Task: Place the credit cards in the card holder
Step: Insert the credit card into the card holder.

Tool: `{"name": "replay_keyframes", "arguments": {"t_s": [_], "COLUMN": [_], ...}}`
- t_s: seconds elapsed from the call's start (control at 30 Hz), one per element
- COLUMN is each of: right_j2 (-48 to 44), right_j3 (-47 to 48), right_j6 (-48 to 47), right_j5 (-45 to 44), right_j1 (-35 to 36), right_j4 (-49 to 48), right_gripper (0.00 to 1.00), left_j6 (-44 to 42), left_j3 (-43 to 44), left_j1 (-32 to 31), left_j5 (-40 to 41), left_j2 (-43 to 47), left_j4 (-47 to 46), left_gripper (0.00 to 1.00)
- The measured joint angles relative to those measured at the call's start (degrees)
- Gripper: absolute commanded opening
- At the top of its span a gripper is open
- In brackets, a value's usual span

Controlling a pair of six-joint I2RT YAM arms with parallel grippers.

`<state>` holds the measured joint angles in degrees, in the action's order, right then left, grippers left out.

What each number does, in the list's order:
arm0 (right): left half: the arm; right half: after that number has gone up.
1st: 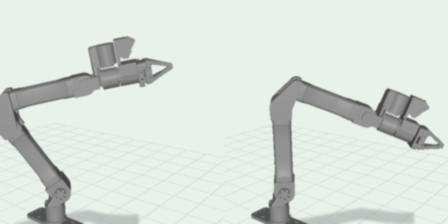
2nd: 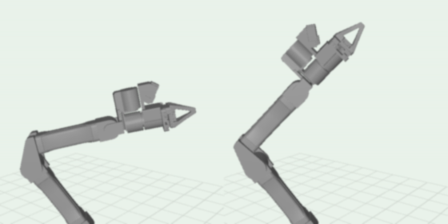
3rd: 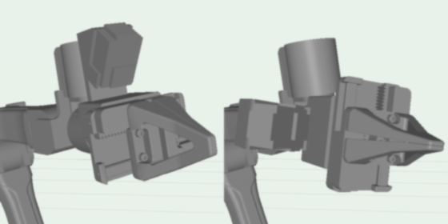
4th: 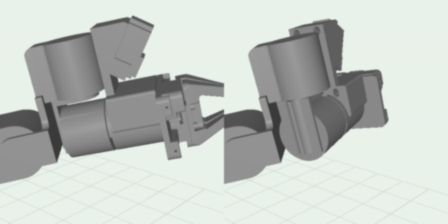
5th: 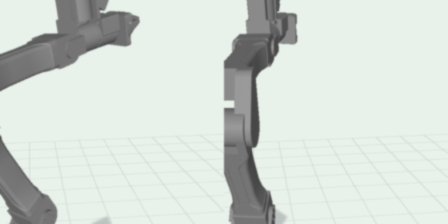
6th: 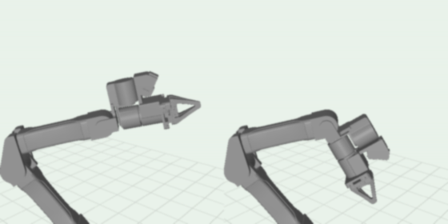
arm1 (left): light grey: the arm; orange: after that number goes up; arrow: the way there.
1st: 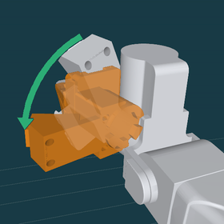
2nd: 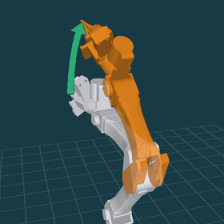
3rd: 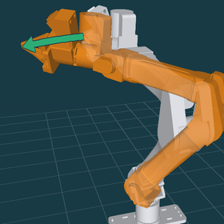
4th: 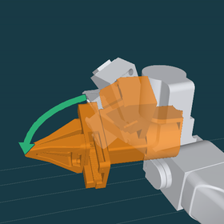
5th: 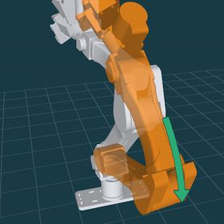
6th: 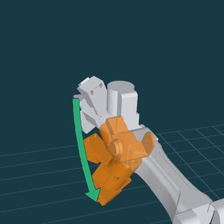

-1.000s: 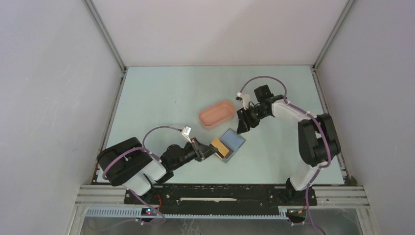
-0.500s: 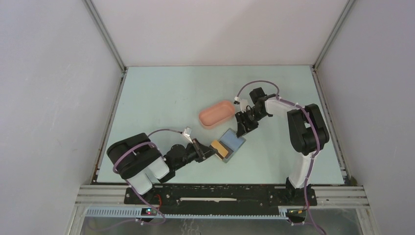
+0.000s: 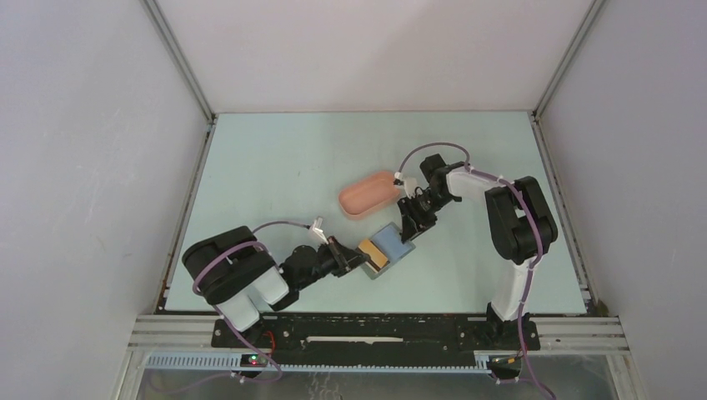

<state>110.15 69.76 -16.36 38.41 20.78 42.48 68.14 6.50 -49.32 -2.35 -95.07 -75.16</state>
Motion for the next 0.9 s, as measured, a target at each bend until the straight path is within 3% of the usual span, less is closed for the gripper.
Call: {"name": "replay_keyframes", "arguments": {"t_s": [0.23,0.43,0.63,0.9], "right_j2": [0.0,-2.7,-14.3,-34.9], "right_j3": [-0.8,-0.8,-1.5,-13.5], "right_j6": [-0.2,-1.8,-6.0,-18.2], "right_j5": [3.4,1.7,0.4,10.1], "right_j1": [0.5,0.3,-1.5,2.6], "right_j4": [1.6,2.1,0.9,-10.7], "right_gripper": [0.50,0.52,0.52,0.63], "left_j6": [-0.3,-2.9,-5.3,-5.1], "left_j3": [-0.1,-0.1,-0.1,1.1], "left_j1": [2.4,7.0,7.5,7.5], "left_j5": [-1.0,-7.8,-12.8,-14.4], "left_j2": [2.9,7.1,9.5,5.7], "left_j4": [3.5,6.0,8.8,9.8], "left_gripper": [0.00,0.00,0.00,0.00]}}
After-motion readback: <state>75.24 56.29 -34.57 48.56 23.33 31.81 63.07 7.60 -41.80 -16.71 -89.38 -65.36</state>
